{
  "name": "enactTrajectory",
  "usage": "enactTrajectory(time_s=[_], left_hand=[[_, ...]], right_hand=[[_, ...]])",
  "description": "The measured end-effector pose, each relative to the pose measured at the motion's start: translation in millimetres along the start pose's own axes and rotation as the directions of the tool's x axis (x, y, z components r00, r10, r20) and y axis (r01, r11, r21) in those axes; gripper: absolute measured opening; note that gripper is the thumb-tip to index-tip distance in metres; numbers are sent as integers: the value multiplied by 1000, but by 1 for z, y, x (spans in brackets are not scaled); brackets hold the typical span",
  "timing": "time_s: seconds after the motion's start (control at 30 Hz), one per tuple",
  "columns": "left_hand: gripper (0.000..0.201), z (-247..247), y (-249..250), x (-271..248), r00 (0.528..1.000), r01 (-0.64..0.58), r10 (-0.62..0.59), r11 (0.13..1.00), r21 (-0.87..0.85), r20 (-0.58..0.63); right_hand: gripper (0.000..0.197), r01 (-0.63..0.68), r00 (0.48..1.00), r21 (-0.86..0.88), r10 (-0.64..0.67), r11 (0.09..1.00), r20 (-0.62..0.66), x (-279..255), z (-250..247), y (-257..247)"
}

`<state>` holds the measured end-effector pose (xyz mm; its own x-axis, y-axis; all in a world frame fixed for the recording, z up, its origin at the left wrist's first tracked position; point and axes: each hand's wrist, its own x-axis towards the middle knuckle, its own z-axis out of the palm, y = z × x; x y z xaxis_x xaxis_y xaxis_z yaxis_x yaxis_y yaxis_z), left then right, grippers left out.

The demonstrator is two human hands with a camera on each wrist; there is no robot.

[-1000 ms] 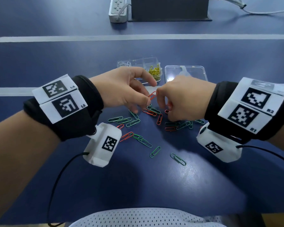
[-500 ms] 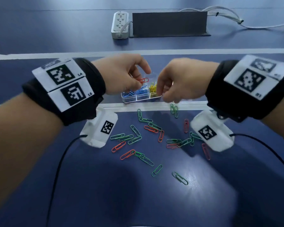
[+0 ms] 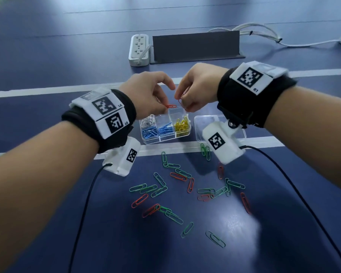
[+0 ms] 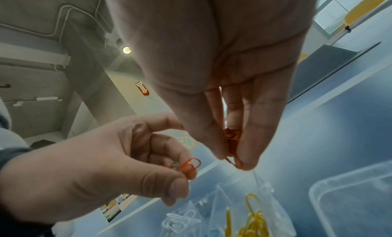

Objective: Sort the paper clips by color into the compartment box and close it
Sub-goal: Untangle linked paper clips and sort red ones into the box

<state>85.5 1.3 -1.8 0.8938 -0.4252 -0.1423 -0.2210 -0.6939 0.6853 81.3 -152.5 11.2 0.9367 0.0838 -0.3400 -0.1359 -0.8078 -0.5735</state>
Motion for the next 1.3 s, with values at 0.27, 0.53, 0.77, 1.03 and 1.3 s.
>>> enactTrajectory(time_s=[0.27,0.53,0.77,1.03,1.3], left_hand=[[48,7,9,11,1000,-4,1,994,111,24],[37,5,13,13,995,76,-72,995,-60,71],[35,8,18,10,989,134,-115,957,-255,89],[34,7,12,3,996,88,-88,995,-46,-14],[32,16,5,-4,994,37,-30,998,58,-108]], right_hand=[[21,-78,996,-76,74,994,-49,5,8,-2],[7,-69,997,-56,68,996,-26,5,7,-1],[25,-94,994,211,102,973,-30,-2,6,-4],[32,-101,994,140,105,985,-27,-21,8,-11],[33,-41,999,34,42,999,-23,-41,14,1]])
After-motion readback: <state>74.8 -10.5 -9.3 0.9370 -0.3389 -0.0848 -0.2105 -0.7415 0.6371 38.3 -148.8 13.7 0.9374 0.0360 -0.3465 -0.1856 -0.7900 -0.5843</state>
